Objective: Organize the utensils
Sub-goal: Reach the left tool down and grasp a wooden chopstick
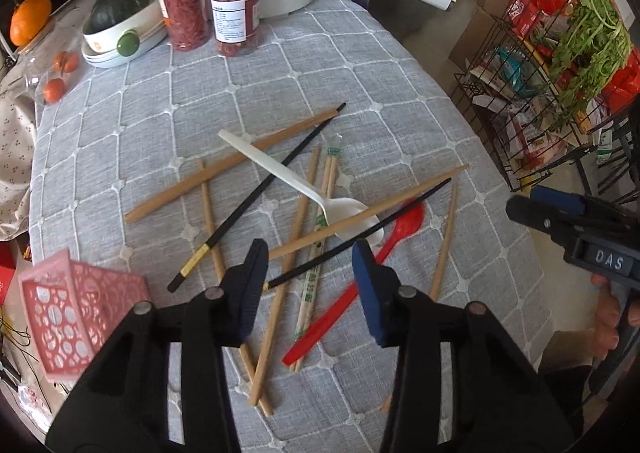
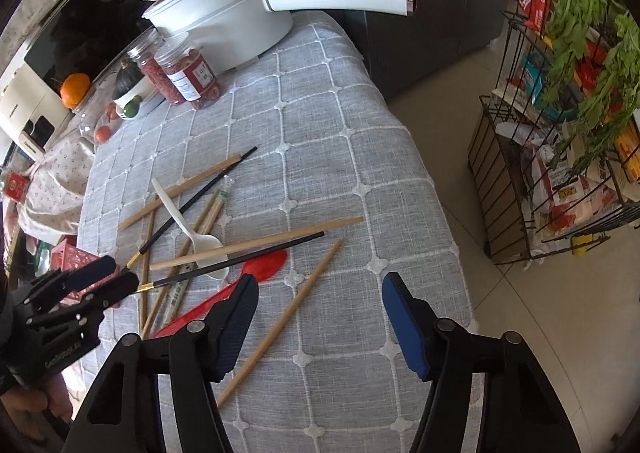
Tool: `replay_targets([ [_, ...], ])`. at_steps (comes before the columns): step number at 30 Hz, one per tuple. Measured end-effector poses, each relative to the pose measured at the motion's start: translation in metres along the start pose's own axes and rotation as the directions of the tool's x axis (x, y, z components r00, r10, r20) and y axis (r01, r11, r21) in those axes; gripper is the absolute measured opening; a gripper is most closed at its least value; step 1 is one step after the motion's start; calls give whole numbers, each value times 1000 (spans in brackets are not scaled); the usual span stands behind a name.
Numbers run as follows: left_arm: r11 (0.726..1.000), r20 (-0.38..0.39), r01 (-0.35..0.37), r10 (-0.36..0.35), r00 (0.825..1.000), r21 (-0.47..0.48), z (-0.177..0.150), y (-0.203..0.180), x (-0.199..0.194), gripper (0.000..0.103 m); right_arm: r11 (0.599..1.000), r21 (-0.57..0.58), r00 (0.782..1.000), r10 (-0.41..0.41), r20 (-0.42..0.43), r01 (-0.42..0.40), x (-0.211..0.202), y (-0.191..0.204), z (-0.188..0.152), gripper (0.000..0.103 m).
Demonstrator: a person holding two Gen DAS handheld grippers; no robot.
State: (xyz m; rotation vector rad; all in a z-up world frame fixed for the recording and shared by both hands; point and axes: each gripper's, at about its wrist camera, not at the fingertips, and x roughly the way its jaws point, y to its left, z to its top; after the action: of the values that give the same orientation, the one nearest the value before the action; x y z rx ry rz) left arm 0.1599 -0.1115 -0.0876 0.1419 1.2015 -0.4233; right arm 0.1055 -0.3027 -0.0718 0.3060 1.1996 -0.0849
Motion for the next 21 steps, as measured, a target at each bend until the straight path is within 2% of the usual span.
replay_targets([
  [7,998,-11,-43,44,999,52,52,-4,39,27,1000,1,1000,-5,-21,6,9,-5,4,58],
  [13,984,-59,-136,144,988,116,80,-10,82,15,1000,12,999,-5,-35,5,18,-13,9,58],
  [17,971,-68,-175,188,980,162,88,-12,95,14,1000,24,999,0,-47,1,22,-21,10,58],
  [21,962,-98,-178,201,975,206,92,-15,100,14,1000,29,999,8,-53,-6,25,-24,11,58],
])
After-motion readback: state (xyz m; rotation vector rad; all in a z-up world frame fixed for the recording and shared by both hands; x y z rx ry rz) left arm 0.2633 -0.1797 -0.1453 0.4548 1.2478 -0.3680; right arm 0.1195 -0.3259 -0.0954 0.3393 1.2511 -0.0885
